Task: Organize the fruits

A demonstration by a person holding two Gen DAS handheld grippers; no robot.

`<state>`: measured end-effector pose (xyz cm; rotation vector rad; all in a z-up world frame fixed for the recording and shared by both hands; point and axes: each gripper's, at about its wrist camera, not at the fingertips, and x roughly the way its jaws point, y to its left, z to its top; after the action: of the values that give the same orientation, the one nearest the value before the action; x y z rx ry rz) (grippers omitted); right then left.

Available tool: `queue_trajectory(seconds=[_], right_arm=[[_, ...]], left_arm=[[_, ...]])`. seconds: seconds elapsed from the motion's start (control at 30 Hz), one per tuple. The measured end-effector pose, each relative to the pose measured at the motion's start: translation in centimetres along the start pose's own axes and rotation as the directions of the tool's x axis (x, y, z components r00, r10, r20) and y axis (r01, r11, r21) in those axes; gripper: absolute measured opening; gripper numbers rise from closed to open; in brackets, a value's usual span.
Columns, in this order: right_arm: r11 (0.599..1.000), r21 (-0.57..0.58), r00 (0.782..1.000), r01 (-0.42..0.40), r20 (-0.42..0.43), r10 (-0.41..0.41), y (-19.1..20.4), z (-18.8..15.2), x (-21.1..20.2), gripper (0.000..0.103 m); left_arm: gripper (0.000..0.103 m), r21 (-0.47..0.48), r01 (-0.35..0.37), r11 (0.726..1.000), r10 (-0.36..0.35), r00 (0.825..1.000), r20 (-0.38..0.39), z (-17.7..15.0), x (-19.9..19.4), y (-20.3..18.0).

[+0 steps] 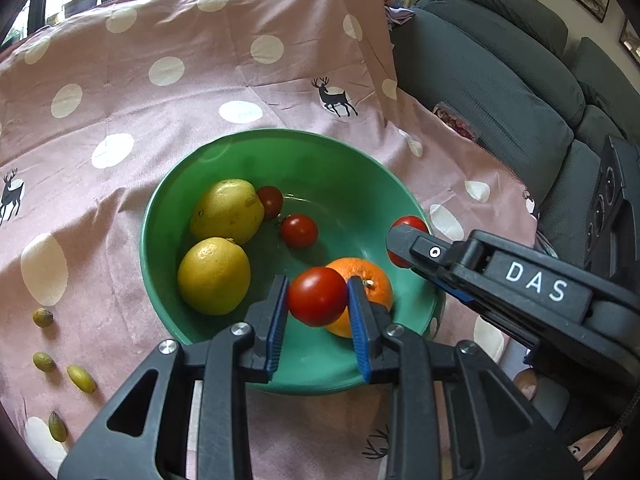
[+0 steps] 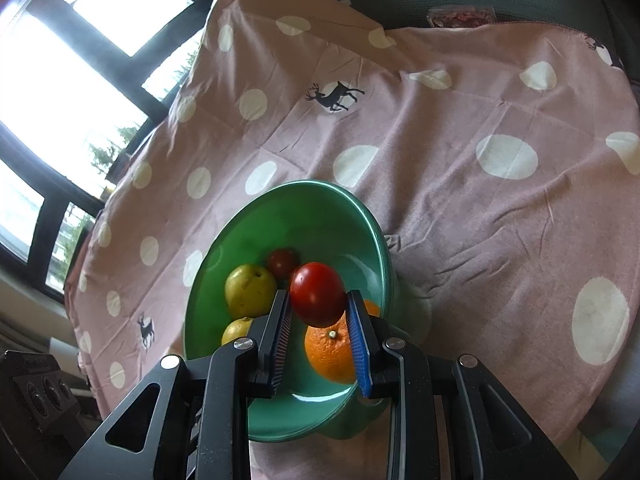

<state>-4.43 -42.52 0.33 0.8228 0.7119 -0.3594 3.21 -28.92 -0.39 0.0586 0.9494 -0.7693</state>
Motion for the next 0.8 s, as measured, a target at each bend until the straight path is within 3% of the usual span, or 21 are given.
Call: queue_trajectory(seconds=[0.4,0.47,0.53,0.6,0.67,0.8], right_arm=[[1.0,-0.003,1.0,-0.005,-0.008,0.005,-0.1,0.0,0.3,0.03],[1.0,-0.001,1.0,-0.006,-0.01,0.006,-0.1,0.0,0.3,0.03],[1.0,0.005,1.0,-0.024,-0.016,0.024,-0.1,0.1,0.3,0.03],[0.998,0.023,0.998,-0.059,-0.019,0.06,-0.3,0.2,0.2,0.03],[0.996,0.031,0.996,-0.084,-0.016,0.085,-0.3,0.2,-0.1,0.031],[0.999,0.011,0.999,-0.052,0.006,0.052,0.5,0.0,-0.8,0.034]], left_arm=[[0.029,-0.004,0.0,1.0,0.0,1.0,-0.029,-0.3,0.7,0.1],[0.033,-0.013,0.0,1.0,0.0,1.0,-0.025,-0.4,0.4,0.4],[0.051,-0.028,0.001,1.0,-0.001,1.0,-0.01,-0.3,-0.1,0.7],[0.058,-0.043,0.004,0.999,-0.003,1.0,0.019,-0.4,-0.9,1.2],[0.059,-0.053,-0.012,0.999,0.014,0.999,0.035,-0.4,-1.9,1.7],[0.063,-0.091,-0.056,0.994,0.062,0.996,0.068,-0.9,-4.7,3.6]])
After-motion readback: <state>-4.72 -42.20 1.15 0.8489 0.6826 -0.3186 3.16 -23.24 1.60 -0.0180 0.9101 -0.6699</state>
